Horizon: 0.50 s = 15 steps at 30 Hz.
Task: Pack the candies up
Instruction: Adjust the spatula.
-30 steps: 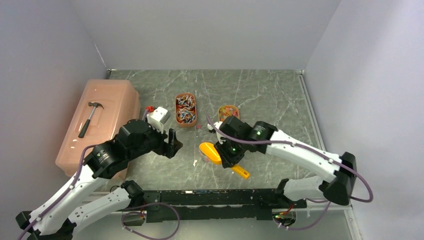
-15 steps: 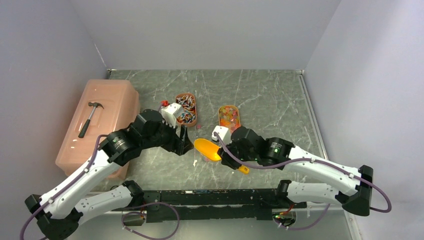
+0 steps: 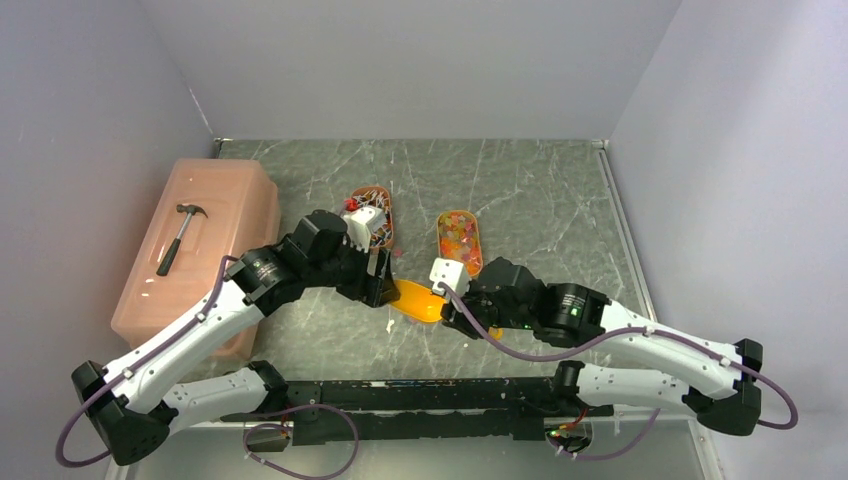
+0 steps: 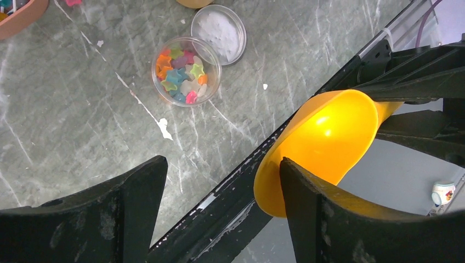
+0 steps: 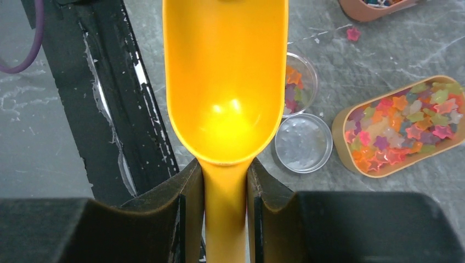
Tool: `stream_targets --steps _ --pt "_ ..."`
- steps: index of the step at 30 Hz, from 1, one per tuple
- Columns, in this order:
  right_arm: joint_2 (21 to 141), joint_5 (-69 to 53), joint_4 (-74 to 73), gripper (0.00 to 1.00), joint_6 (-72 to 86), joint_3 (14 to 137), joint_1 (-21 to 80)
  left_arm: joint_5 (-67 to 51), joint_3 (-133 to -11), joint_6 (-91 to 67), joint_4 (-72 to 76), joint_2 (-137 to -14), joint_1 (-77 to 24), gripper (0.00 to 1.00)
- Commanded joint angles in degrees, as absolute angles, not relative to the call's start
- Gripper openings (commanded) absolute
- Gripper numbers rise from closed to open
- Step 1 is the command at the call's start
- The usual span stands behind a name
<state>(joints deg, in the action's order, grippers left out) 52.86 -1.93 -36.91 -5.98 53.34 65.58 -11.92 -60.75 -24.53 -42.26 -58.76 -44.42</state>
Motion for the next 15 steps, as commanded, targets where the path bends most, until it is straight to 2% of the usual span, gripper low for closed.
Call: stream_targets --steps 1,15 --pt "49.7 1.3 -31.6 0.0 -8.1 54.6 66.0 -12.8 -62.9 -25.1 -41.0 -58.7 -44.3 0.8" --pt "42.1 2.7 -23.4 0.0 -7.8 51.4 66.1 -12.1 -60.2 -25.7 -40.8 -58.5 -44.3 0.8"
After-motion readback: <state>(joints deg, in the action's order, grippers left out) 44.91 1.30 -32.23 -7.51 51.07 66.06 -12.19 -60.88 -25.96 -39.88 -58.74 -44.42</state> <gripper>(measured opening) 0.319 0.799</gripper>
